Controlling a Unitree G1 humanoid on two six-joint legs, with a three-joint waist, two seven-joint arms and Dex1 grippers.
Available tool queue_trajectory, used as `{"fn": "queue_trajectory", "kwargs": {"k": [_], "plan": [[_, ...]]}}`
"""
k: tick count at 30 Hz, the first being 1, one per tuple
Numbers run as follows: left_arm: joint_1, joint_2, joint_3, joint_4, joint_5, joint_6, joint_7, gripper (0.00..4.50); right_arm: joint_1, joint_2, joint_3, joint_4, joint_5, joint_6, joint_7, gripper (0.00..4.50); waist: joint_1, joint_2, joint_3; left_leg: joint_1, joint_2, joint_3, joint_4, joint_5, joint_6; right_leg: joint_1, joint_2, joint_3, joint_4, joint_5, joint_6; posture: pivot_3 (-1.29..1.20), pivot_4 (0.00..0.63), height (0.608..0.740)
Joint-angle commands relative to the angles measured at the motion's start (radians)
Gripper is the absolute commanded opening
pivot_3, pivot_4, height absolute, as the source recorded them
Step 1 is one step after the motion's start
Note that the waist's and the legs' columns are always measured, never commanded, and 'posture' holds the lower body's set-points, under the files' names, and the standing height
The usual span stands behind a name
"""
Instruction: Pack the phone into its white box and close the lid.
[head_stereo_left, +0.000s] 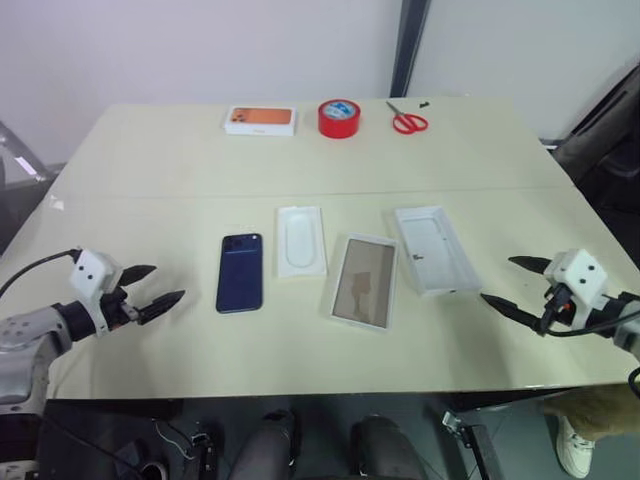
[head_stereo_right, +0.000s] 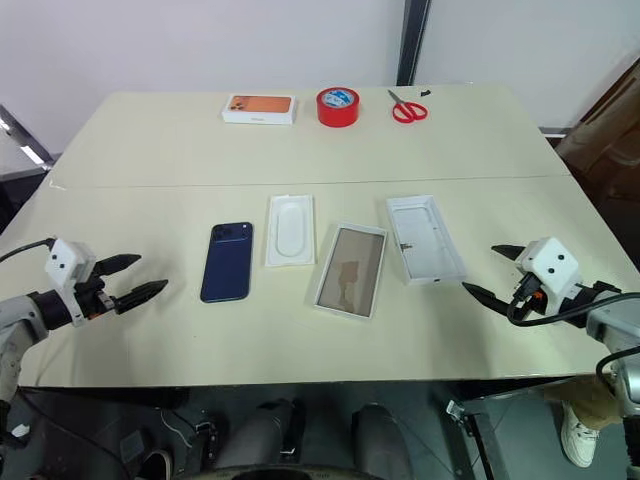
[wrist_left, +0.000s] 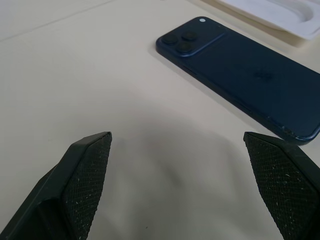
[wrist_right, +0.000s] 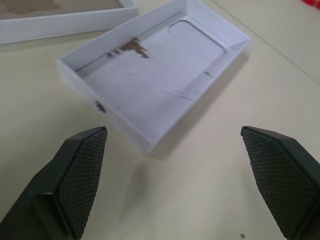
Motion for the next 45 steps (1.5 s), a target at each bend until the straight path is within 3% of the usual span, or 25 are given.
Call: {"fn": "queue_trajectory", "kwargs": {"k": [1, 17, 28, 36, 45], "plan": [[-0.009, 0.006, 0.035, -0.014, -0.001, -0.047, 0.009, 4.45, -0.005, -0.034, -0.046, 0.059, -0.004, -0.047, 0.013, 4.5, 0.001, 0.0, 0.0, 0.0, 0.0, 0.0, 0.0, 0.0, 0.0, 0.0, 0.0, 0.0, 0.0, 0.0, 0.0, 0.0, 0.15, 0.734], [-0.094, -0.005, -0.029, -0.027, 0.009, -0.013, 0.045, 4.45, -0.055, -0.012, -0.001, -0.008, 0.009, -0.002, -0.014, 4.5, -0.002, 0.001, 0.0, 0.0, 0.0, 0.0, 0.0, 0.0, 0.0, 0.0, 0.0, 0.0, 0.0, 0.0, 0.0, 0.0, 0.15, 0.734], [-0.157, -0.045, -0.114, -0.168, -0.015, 0.205, 0.117, 4.45, -0.098, 0.005, 0.04, -0.11, 0.018, 0.064, -0.048, 4.5, -0.008, 0.001, 0.0, 0.0, 0.0, 0.001, -0.001, 0.0, 0.0, 0.0, 0.0, 0.0, 0.0, 0.0, 0.0, 0.0, 0.15, 0.734], [-0.263, -0.253, -0.19, -0.33, -0.043, 0.506, 0.398, 4.45, -0.225, 0.084, 0.169, -0.255, 0.035, 0.151, -0.098, 4.5, -0.002, 0.001, 0.0, 0.0, 0.0, 0.0, 0.002, 0.0, 0.0, 0.0, 0.001, 0.0, 0.001, 0.0, 0.001, 0.0, 0.15, 0.734], [-0.354, -0.359, -0.214, -0.344, -0.134, 0.789, 0.506, 4.45, -0.301, 0.139, 0.259, -0.279, 0.023, 0.18, -0.111, 4.5, -0.002, 0.0, 0.001, 0.0, 0.0, 0.0, 0.002, 0.0, 0.0, 0.0, 0.001, 0.0, 0.001, 0.0, 0.001, 0.0, 0.15, 0.734]]}}
